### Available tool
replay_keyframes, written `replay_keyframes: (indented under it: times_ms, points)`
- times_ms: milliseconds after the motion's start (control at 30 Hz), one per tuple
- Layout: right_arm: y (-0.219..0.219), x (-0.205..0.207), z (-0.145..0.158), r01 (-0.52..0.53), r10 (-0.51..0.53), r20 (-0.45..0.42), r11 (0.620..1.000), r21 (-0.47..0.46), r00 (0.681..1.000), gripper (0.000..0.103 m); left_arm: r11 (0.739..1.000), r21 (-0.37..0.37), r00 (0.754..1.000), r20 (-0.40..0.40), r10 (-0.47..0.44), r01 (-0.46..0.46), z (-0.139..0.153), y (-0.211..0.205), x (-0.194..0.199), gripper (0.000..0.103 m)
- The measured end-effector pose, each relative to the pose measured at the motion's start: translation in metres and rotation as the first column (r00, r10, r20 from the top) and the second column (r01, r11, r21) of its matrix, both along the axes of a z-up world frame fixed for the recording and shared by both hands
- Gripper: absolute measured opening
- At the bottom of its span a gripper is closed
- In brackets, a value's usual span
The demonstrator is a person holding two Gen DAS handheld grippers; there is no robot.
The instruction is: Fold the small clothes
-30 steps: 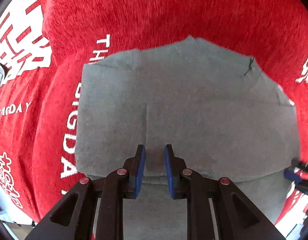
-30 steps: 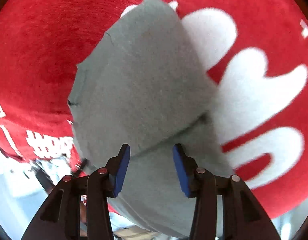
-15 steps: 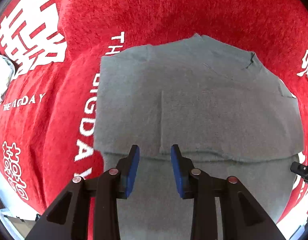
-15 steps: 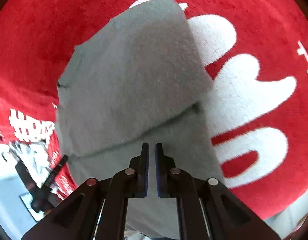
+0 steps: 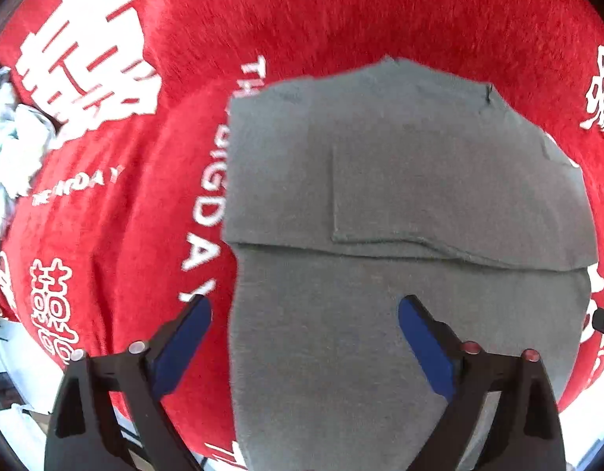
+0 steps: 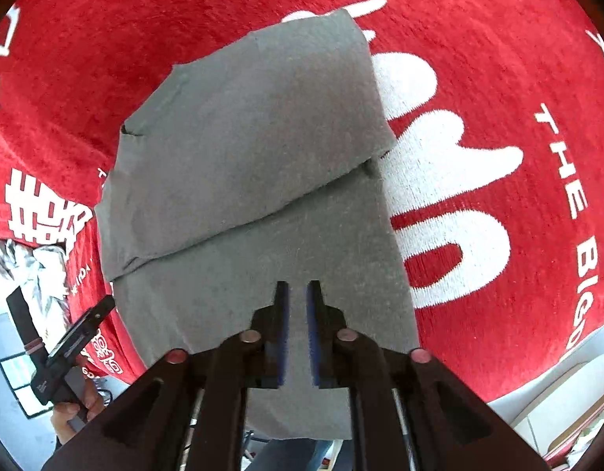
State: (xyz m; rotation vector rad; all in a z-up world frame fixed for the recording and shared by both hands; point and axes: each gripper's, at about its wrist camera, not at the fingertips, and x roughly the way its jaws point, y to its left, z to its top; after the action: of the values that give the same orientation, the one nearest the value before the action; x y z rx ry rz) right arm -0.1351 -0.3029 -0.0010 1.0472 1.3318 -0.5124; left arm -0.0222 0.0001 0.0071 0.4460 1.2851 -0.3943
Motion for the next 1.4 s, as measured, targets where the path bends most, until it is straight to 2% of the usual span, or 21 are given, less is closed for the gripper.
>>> replay_keyframes:
  times_ms: [33,67,200,233,300,367,433,533,600,767,933,1000,1133,1200,1300,1400]
  points:
    - [0.001,0.001,0.002,-0.005,0.005,0.000,1.000,-0.008,1.000,0.052,1.000,0.001,1.000,0.001,-0.005,0.005,0.001,0.000,-0.002,0.097]
    - [0.001,0.002,0.004,-0.012,0.012,0.001,1.000,-0.017,1.000,0.059,1.000,0.002,1.000,0.000,-0.007,0.007,0.002,0.001,-0.003,0.097]
    - [0.005,0.010,0.013,-0.047,0.047,0.003,0.997,-0.061,0.999,0.064,1.000,0.006,1.000,-0.021,-0.005,0.005,0.002,0.005,-0.004,0.097]
    - [0.006,0.012,0.015,-0.051,0.052,0.007,0.996,-0.068,0.999,0.075,1.000,0.006,1.000,-0.022,-0.005,0.005,0.002,0.005,-0.005,0.097]
    - [0.008,0.014,0.019,-0.056,0.059,0.023,0.994,-0.089,0.998,0.087,1.000,0.000,1.000,-0.023,-0.005,0.005,0.003,0.006,-0.005,0.097]
    - [0.009,0.015,0.025,-0.058,0.063,0.031,0.990,-0.125,0.998,0.087,1.000,-0.008,1.000,-0.023,-0.001,0.001,0.005,0.007,-0.005,0.097]
    - [0.011,0.016,0.030,-0.065,0.072,0.038,0.985,-0.160,0.997,0.102,1.000,-0.011,1.000,-0.022,0.003,-0.003,0.005,0.007,-0.006,0.097]
    - [0.013,0.020,0.033,-0.086,0.098,0.062,0.980,-0.181,0.993,0.103,1.000,-0.002,1.000,-0.028,-0.005,0.005,0.005,0.005,-0.007,0.097]
    - [0.014,0.022,0.031,-0.101,0.113,0.074,0.983,-0.156,0.991,0.103,1.000,0.005,0.999,-0.029,-0.017,0.017,0.004,0.003,-0.008,0.097]
    - [0.015,0.019,0.018,-0.084,0.084,0.121,0.996,-0.007,0.989,0.103,1.000,0.010,0.999,-0.045,-0.017,0.017,0.002,0.000,-0.008,0.097]
    - [0.010,0.005,0.010,-0.036,0.027,0.146,0.998,0.058,0.989,0.103,0.999,0.039,0.996,-0.083,0.029,-0.026,-0.011,0.004,-0.004,0.097]
    - [0.009,0.002,0.006,-0.037,0.026,0.140,0.997,0.075,0.990,0.103,0.999,0.034,0.993,-0.112,0.025,-0.021,-0.015,0.005,-0.006,0.097]
    - [0.005,-0.006,0.001,-0.032,0.014,0.154,0.992,0.118,0.988,0.103,1.000,0.027,0.993,-0.114,0.010,-0.007,-0.011,0.004,-0.015,0.097]
    - [0.003,-0.008,0.000,-0.050,0.025,0.170,0.988,0.145,0.985,0.103,1.000,0.031,0.994,-0.107,0.009,-0.006,-0.008,0.005,-0.022,0.097]
    - [0.005,-0.004,-0.004,-0.131,0.092,0.192,0.970,0.204,0.977,0.103,0.999,0.025,0.992,-0.121,0.039,-0.036,-0.007,0.014,-0.031,0.097]
    - [0.008,0.000,-0.009,-0.225,0.194,0.167,0.955,0.194,0.967,0.103,0.996,0.017,0.987,-0.136,0.083,-0.082,-0.008,0.026,-0.040,0.097]
